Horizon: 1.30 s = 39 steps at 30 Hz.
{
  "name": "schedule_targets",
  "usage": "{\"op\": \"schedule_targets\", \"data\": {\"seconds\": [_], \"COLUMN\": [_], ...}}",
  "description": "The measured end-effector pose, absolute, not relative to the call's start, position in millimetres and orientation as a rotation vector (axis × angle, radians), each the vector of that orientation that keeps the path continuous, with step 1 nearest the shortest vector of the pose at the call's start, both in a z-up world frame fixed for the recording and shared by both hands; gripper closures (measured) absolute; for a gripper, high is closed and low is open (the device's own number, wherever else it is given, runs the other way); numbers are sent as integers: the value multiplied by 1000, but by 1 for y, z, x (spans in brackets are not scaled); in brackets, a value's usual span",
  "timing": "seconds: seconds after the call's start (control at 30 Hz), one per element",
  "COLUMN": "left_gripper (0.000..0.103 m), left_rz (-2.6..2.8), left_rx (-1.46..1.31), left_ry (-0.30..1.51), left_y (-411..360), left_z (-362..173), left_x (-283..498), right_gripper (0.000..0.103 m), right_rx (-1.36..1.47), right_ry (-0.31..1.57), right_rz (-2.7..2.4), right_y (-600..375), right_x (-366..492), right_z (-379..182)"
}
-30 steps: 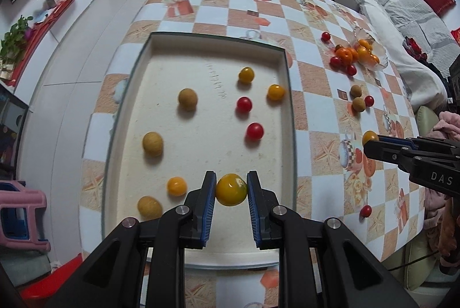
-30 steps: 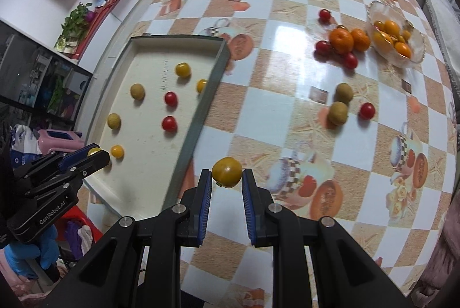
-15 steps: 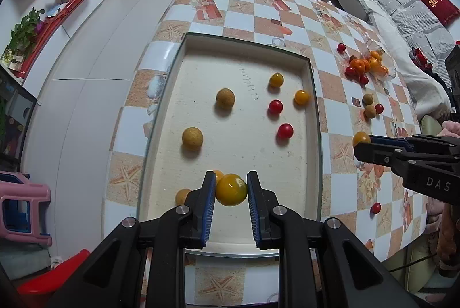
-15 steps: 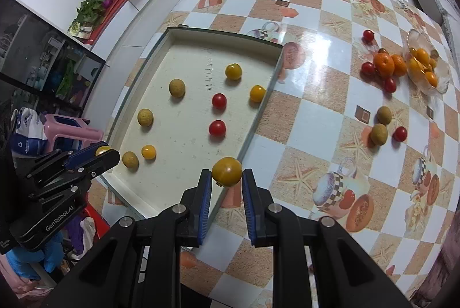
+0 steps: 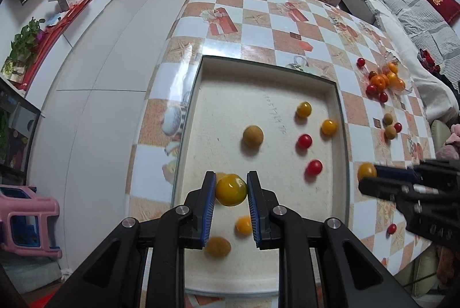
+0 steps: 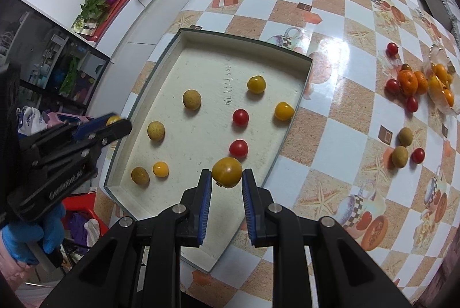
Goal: Organize fruits
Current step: 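Carry both yellow tomatoes into the white tray and open both grippers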
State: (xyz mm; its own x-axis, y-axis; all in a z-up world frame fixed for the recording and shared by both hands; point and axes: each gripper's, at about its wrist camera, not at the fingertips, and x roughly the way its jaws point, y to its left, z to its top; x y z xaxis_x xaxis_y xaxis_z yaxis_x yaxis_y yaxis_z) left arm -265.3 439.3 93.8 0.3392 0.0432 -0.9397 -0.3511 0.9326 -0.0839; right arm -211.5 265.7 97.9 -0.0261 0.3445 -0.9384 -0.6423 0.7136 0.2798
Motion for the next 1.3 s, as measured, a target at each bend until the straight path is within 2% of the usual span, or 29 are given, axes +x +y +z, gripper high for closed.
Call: {"op": "schedule_targets", "data": {"seconds": [0.57,1.07,1.1,1.13,1.17,1.2,1.23,1.3], "left_gripper": [80,78,77,66,38,28,27,27], "left_rz": [304,289,291,297,298,297,284,291], "left_rx": [-254,-181,-179,-176,-178,-186,-194,-158], "left_ry": [1253,1304,1302,1303,1305,1306,1296,1296], "left_y": [459,452,452,451,452,452,451,448], "left_z": [43,18,18,18,17,16,17,17], "left_x": [-170,-157,-157,-156,-156,-156,-157,-158], "right_gripper": [80,79,79,79,79,78,77,65], "right_rx": [-334,-457,-467,-481,-494,-514,-528,-551], "right_ry": [1429,1394,1383,1374,1369,1369,1365,1355], "right_rz": [805,800,802,803,802,805,813,827], "right_y": [290,305,306,307,308,310,312,314], "right_x": [-230,-249,-251,-252,-254,-255,-257,-259], "right_z": [50,22,21,21,21,19,18,18]}}
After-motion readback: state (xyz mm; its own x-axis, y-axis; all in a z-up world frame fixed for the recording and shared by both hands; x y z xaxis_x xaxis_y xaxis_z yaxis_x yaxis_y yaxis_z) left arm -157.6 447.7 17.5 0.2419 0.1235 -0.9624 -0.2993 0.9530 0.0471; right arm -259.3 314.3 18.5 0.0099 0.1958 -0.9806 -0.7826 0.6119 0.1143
